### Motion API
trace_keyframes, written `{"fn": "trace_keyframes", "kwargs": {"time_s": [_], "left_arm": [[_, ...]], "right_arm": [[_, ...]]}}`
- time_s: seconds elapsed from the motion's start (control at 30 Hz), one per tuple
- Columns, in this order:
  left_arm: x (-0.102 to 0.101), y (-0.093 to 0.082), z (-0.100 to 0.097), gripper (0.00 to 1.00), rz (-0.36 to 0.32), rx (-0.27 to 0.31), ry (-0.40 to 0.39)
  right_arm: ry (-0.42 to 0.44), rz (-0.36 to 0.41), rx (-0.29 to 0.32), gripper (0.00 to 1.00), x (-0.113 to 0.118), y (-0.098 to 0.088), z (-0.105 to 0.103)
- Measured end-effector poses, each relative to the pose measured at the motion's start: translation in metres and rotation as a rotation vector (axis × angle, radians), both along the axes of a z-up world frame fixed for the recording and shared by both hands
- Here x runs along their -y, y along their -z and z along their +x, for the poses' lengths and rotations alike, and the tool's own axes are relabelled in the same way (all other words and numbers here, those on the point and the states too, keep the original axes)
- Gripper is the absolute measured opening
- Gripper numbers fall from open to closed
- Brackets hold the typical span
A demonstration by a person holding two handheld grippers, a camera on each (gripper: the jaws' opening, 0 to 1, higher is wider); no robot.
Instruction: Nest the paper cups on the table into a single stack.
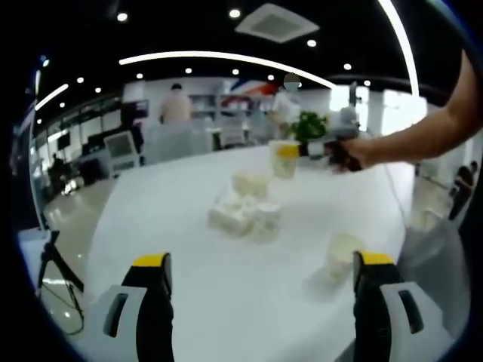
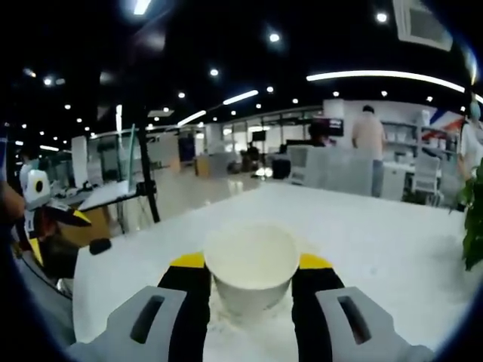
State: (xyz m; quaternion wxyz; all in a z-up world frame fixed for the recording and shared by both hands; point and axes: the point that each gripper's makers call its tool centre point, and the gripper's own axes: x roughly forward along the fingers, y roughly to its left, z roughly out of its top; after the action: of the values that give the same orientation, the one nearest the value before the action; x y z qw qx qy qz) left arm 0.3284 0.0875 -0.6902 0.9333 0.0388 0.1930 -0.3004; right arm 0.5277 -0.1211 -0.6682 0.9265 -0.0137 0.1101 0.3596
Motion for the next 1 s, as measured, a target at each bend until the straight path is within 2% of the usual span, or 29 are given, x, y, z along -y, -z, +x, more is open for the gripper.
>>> {"fn": "trace_keyframes", "kwargs": {"time_s": [0.2, 0.3, 0.33, 0.43, 0.9, 1.0], "left_arm": [[0.001, 0.0, 0.0, 0.99, 0.0, -0.005, -0.006], [0.001, 0.002, 0.001, 0.99, 0.023, -0.003, -0.011], [-0.004, 0.006, 0.002, 0.99, 0.039, -0.022, -0.033], [-0.006, 0.002, 0.003, 0.99, -0.004, -0.026, -0.061], [-0.007, 0.014, -0.008, 0.98, 0.032, -0.043, -0.082], [-0.005, 0.014, -0.011, 0.98, -0.008, -0.054, -0.106]], "right_arm": [[-0.01, 0.001, -0.002, 0.39, 0.0, -0.001, -0.008], [-0.016, 0.001, -0.002, 0.39, -0.001, -0.001, -0.013], [-0.017, 0.001, -0.002, 0.39, -0.001, -0.002, -0.014], [-0.024, 0.003, 0.001, 0.39, -0.003, -0.004, -0.019], [-0.061, 0.005, 0.013, 0.39, -0.007, -0.015, -0.045], [-0.075, 0.01, 0.017, 0.39, -0.01, -0.018, -0.053]]}}
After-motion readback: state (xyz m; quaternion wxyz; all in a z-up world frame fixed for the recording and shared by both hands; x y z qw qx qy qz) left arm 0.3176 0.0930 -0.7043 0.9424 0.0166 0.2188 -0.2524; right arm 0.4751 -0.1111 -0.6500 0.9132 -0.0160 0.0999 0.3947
